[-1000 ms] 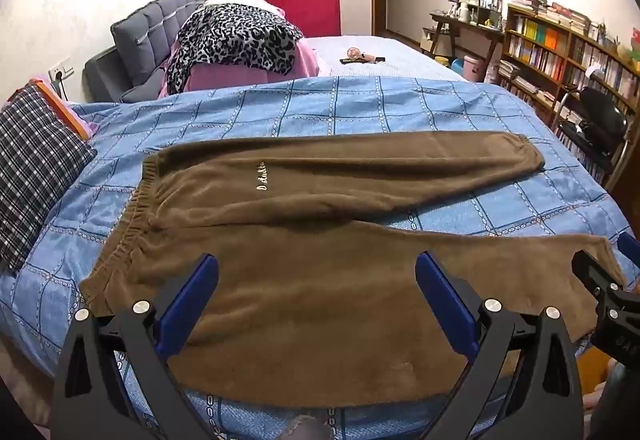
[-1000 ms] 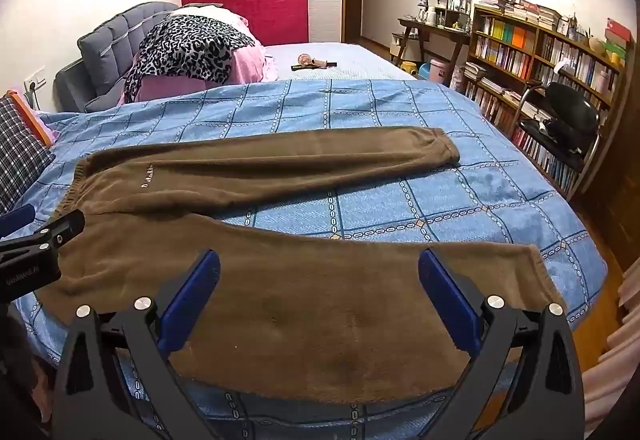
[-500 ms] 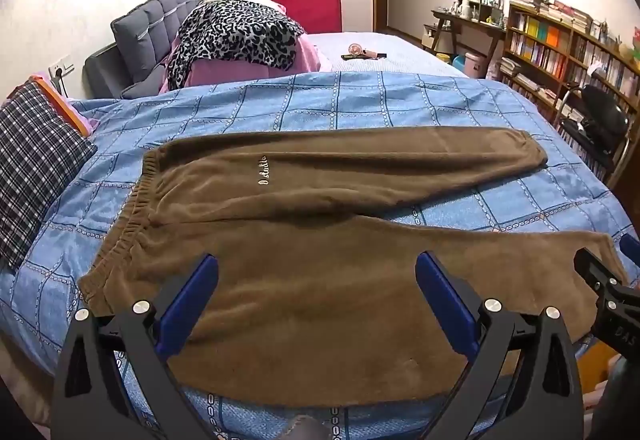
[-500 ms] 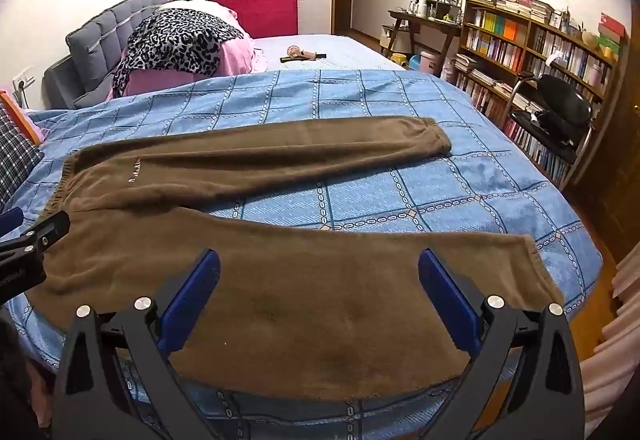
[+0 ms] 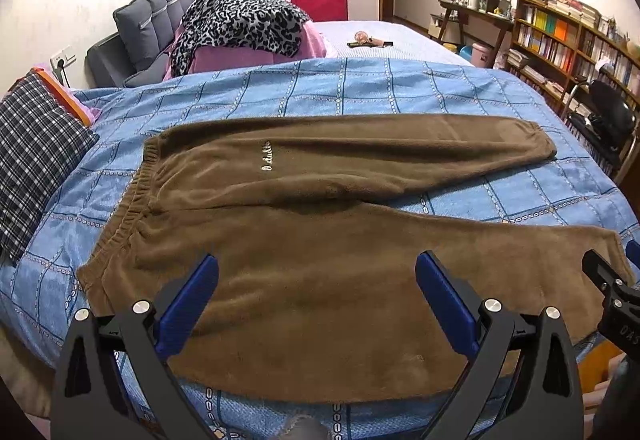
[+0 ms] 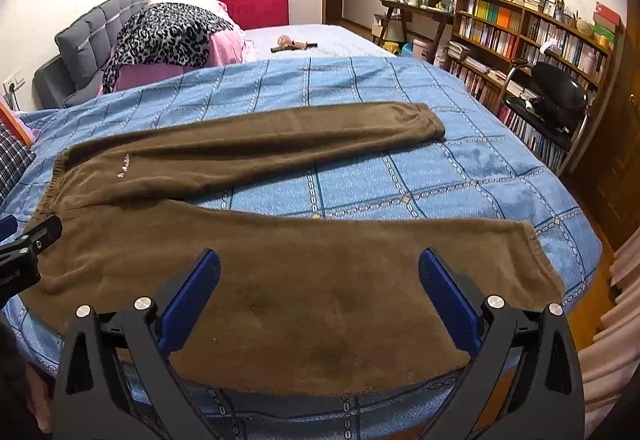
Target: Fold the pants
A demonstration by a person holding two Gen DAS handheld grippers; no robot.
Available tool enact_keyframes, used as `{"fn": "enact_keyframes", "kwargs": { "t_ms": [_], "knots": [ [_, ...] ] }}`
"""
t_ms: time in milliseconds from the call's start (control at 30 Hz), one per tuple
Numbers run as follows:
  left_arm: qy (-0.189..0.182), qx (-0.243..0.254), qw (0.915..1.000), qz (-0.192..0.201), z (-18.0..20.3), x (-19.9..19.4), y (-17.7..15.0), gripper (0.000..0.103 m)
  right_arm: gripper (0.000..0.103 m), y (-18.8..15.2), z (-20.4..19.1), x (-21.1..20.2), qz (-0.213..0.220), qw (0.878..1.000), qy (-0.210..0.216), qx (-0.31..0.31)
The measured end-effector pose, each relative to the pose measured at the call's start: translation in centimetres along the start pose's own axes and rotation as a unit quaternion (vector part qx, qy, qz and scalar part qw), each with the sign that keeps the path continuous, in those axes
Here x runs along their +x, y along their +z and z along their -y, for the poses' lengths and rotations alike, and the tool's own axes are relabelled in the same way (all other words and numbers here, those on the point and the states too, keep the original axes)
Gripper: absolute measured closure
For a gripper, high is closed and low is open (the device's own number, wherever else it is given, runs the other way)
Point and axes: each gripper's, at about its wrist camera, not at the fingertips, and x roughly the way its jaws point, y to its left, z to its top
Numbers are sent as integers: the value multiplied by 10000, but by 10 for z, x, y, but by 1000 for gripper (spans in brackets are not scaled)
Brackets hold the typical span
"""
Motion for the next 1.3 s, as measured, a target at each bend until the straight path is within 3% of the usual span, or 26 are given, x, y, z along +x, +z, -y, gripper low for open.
{"fn": "enact_keyframes", "kwargs": {
  "t_ms": [1300],
  "knots": [
    [40, -125, 9995, -278, -13, 18, -4, 5, 3, -5, -2, 15, -178, 9998, 50, 42]
  ]
}}
